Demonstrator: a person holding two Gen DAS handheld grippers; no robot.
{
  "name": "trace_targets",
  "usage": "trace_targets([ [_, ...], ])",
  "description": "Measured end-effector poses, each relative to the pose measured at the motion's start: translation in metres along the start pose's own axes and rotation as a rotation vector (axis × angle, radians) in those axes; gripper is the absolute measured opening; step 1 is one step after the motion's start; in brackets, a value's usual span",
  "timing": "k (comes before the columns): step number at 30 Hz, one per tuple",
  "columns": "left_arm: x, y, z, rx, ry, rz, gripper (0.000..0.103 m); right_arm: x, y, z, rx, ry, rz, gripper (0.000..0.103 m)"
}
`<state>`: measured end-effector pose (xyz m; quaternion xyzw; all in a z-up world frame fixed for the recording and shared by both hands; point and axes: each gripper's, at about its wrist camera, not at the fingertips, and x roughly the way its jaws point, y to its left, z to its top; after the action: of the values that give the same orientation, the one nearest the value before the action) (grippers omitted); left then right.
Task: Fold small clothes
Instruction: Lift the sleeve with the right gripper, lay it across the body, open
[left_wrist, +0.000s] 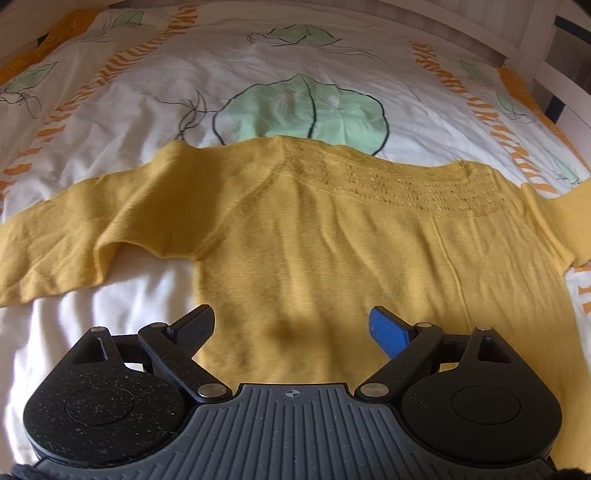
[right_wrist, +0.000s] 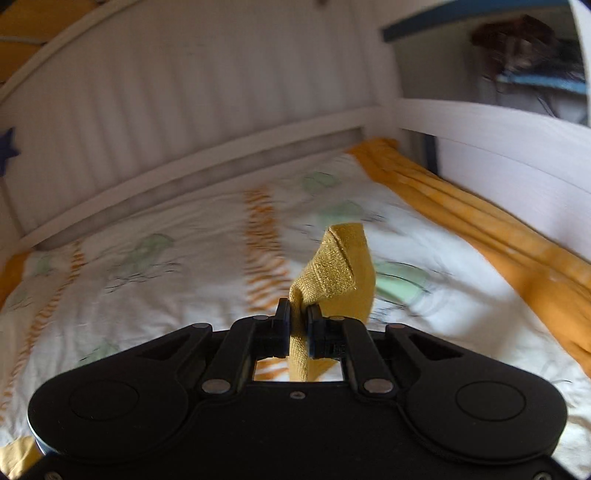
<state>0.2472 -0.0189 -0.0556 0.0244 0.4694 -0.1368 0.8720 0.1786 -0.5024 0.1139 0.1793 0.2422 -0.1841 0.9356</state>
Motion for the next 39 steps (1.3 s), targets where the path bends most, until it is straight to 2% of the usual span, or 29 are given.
trace_targets([
  [4,-0.008,0.023,0.003,0.001,-0.001,0.013,0.091,-0.004,0.065,-0.004,-0.073,0.014,0.118,0.015],
  [9,-0.016,0.053,0.010,-0.047,-0.047,0.016,0.091,0.011,0.144,-0.032,-0.138,0.064,0.270,0.015],
  [14,-0.017,0.080,0.018,-0.135,-0.054,0.005,0.091,0.039,0.216,-0.080,-0.186,0.125,0.393,0.015],
  [17,-0.025,0.089,0.024,-0.154,-0.083,0.001,0.091,0.055,0.258,-0.115,-0.194,0.165,0.457,0.015],
  [21,-0.031,0.096,0.026,-0.175,-0.106,-0.007,0.091,0.070,0.303,-0.164,-0.207,0.225,0.504,0.015],
  [24,-0.030,0.103,0.025,-0.197,-0.100,-0.006,0.091,0.077,0.327,-0.196,-0.215,0.272,0.522,0.016],
  [28,-0.027,0.108,0.026,-0.222,-0.092,-0.003,0.091,0.076,0.342,-0.230,-0.222,0.311,0.551,0.025],
  [30,-0.026,0.109,0.027,-0.222,-0.091,-0.004,0.091,0.079,0.346,-0.239,-0.217,0.344,0.559,0.039],
  [31,-0.026,0.109,0.027,-0.220,-0.091,-0.005,0.091,0.079,0.346,-0.244,-0.222,0.351,0.562,0.052],
  [32,-0.026,0.109,0.027,-0.218,-0.090,-0.006,0.091,0.078,0.347,-0.250,-0.231,0.352,0.564,0.059],
  [39,-0.019,0.100,0.025,-0.195,-0.076,-0.002,0.091,0.066,0.316,-0.253,-0.272,0.321,0.520,0.061],
])
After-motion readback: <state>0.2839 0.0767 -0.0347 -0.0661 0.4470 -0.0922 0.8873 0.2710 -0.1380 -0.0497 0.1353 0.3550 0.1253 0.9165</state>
